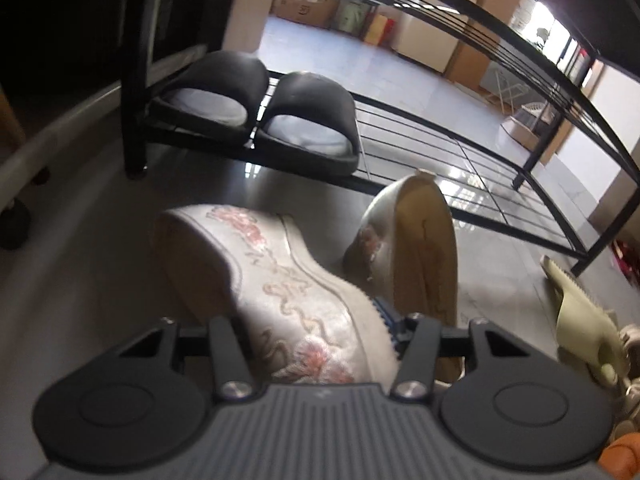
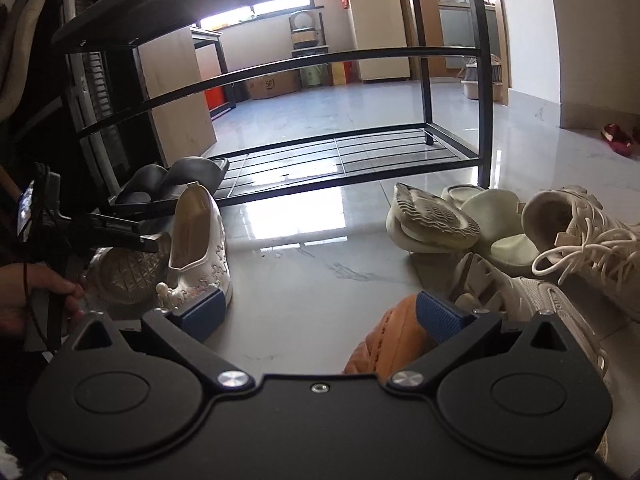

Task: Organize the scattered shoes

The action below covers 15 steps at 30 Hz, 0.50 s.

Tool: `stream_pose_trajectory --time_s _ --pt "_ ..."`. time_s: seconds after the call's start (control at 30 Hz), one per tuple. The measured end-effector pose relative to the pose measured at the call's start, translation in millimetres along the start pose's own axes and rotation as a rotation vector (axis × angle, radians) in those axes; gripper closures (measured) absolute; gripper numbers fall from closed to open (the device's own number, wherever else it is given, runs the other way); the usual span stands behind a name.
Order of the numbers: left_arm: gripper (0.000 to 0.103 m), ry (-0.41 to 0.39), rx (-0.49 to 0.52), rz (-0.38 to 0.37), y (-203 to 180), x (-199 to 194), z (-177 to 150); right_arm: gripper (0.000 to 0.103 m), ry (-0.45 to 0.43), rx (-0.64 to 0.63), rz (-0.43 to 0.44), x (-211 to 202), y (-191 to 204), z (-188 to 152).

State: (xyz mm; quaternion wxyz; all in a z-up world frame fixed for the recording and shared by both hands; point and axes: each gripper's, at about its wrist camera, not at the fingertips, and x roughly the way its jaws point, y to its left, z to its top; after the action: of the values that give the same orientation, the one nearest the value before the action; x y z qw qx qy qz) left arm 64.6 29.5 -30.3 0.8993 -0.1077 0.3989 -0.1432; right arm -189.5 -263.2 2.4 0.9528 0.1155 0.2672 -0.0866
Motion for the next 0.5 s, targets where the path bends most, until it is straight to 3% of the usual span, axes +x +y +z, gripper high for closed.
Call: stream_pose_trajectory --time_s 0.07,0.17,0.2,0.33,0.5 --pt "0.042 0.053 -0.033 0.027 4.6 6.9 -2.0 0.000 0.010 0.006 -0.008 2.8 -0.3 0.1" --pt "0.006 0.104 -0.081 0.123 11.5 12.8 -2.4 0.000 0.005 -0.004 -0.006 1.5 1.3 0.4" --pt "0.001 0.114 -0.098 0.152 14.0 13.1 -2.3 0.000 0.001 -0.008 -0.002 0.2 1.8 0.4" --pt "0.001 0.110 -0.151 0.192 19.5 3.5 -1.8 0.000 -0.011 -0.009 0.007 -3.8 2.7 3.2" --pt "0.001 0.006 -0.177 0.152 18.1 -30.3 9.0 0.000 -0.011 0.021 0.036 -7.0 1.4 14.0"
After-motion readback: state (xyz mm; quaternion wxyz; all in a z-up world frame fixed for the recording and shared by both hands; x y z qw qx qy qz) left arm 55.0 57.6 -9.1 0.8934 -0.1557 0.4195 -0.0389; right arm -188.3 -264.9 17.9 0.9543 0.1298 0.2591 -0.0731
